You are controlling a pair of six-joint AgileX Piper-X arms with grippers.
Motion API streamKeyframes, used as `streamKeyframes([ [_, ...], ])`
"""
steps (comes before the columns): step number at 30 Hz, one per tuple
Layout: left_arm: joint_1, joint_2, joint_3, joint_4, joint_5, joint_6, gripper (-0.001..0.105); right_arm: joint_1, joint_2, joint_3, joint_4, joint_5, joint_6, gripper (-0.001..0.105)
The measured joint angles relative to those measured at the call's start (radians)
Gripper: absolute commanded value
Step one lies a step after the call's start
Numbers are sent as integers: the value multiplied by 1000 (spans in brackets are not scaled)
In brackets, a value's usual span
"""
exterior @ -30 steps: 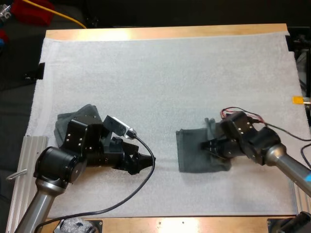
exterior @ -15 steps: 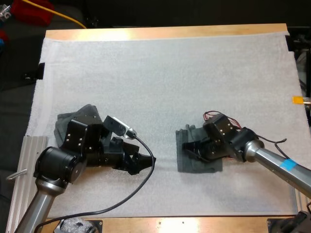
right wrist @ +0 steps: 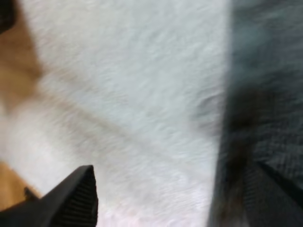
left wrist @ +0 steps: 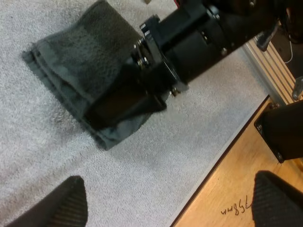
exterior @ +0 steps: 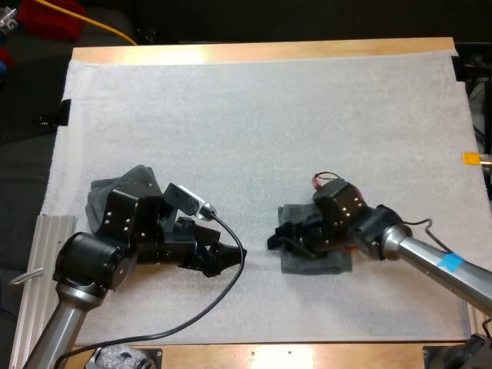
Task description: Pick towel from pile, fold and stack
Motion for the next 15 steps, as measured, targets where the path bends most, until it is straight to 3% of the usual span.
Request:
streamKeyframes([
  [5,0,0,0,0,0,0,70,60,0,0,-3,15,22,64],
  [15,0,0,0,0,30,0,70,64,16,0,9,99,29,64],
])
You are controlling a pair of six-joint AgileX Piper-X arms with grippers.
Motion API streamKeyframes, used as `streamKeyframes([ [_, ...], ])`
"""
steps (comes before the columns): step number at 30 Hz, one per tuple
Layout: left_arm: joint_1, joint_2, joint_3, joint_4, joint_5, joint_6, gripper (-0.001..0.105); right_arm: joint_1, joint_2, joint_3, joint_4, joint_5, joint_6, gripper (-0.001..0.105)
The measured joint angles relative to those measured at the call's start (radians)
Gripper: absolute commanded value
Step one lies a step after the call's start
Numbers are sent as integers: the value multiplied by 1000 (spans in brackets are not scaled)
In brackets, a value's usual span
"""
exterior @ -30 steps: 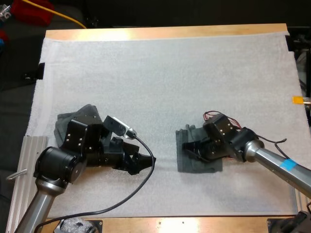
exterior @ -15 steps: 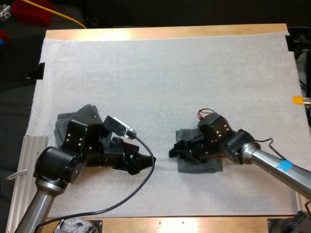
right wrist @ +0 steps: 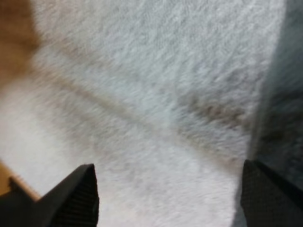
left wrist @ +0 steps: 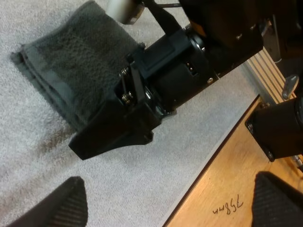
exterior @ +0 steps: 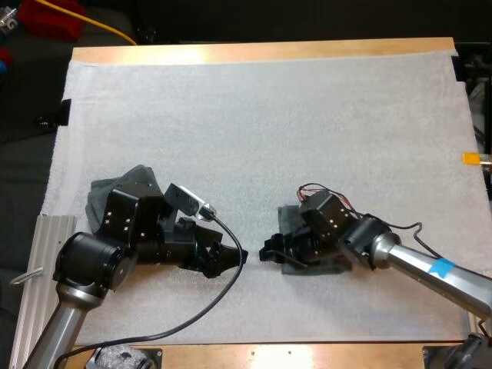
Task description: Pick towel from pile, fold and stack
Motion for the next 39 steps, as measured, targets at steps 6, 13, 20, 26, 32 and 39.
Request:
streamKeyframes([
  [6,0,0,0,0,0,0,70,0,-158,0,149,156,-130,72],
  [13,0,0,0,-9,0,0,70,0,-321,0,268,255,-173,74],
  [20,0,0,0,-12,0,0,70,0,-513,0,450,285,-200,74],
  [26,0,3,29,-50,-41,-29,70,0,-605,0,501,326,-203,74],
  [32,0,6,95,-167,-60,-161,70,0,-623,0,500,334,-203,74],
  [39,0,6,208,-330,-64,-326,70,0,-623,0,500,334,-203,74],
])
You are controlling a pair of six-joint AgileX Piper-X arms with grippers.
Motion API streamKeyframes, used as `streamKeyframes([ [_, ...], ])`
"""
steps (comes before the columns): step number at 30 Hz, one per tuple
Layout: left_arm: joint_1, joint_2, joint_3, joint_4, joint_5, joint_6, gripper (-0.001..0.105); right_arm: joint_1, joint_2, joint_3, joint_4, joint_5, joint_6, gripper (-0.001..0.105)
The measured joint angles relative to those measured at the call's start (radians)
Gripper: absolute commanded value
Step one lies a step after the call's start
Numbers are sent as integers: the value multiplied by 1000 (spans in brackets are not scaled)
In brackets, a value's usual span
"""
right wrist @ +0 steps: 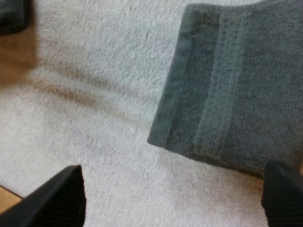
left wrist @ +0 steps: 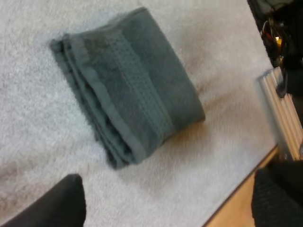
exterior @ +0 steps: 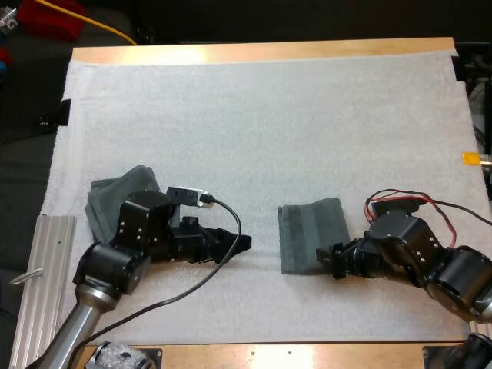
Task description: Pick towel from pile, fold and stack
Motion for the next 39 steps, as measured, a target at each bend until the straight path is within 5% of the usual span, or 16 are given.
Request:
streamKeyframes([
  [7,0,38,35,-92,-58,-92,70,0,0,0,0,0,0,74],
  [11,0,194,35,-141,-49,-100,70,0,0,0,0,0,0,74],
  [21,-191,492,35,-394,-55,-260,70,0,0,0,0,0,0,74],
  [39,-201,722,-4,-539,45,-357,70,0,0,0,0,0,0,74],
])
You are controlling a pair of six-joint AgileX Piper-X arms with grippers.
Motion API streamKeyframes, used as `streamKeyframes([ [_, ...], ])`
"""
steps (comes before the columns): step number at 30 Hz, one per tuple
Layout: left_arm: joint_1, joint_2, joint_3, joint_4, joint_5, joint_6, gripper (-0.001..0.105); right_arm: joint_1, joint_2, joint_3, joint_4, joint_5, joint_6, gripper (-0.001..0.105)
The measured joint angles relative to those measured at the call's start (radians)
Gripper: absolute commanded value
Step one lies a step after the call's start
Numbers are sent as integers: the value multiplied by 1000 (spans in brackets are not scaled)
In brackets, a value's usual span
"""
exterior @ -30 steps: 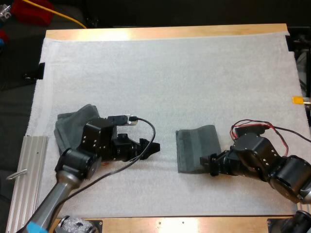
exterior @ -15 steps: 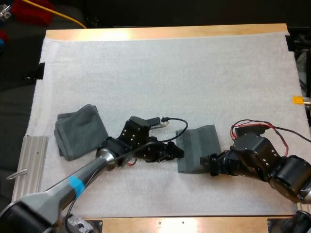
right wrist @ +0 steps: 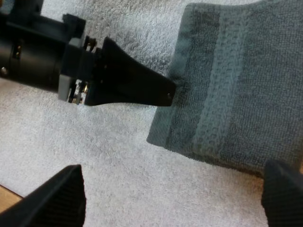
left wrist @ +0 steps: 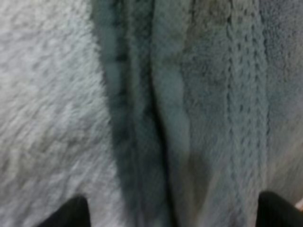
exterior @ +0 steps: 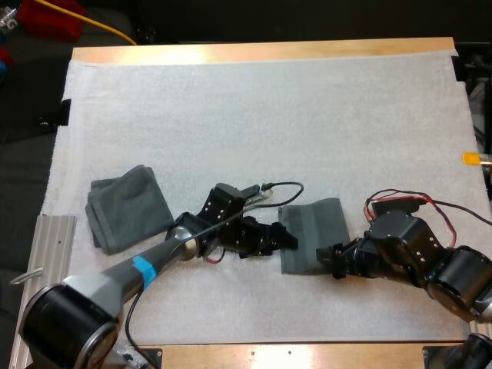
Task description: Pick towel from pile, fold and stack
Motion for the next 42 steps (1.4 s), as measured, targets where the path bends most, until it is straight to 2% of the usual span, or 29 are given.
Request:
streamKeyframes([
  [3,0,34,-35,0,40,-14,70,0,0,0,0,0,0,74],
  [9,-43,57,-61,1,46,-37,69,0,0,0,0,0,0,74],
  [12,-103,80,-105,7,46,-47,69,0,0,0,0,0,0,74],
  [15,-114,81,-105,7,48,-47,67,0,0,0,0,0,0,74],
  [19,-114,81,-105,10,61,-32,34,0,0,0,0,0,0,74],
  [20,-114,81,-105,15,65,-20,16,0,0,0,0,0,0,74],
  [23,-114,81,-105,35,70,27,1,0,0,0,0,0,0,74],
  [28,-114,43,-105,128,73,154,0,0,0,0,-7,0,0,74],
  [32,-77,-27,-105,176,71,216,0,0,0,0,-56,0,14,74],
  [36,49,-112,-105,298,60,322,0,0,0,0,-179,0,65,74],
  [39,96,-149,-105,345,59,365,0,0,0,0,-219,0,81,74],
  [42,190,-238,-105,399,58,435,0,0,0,0,-232,0,82,74],
])
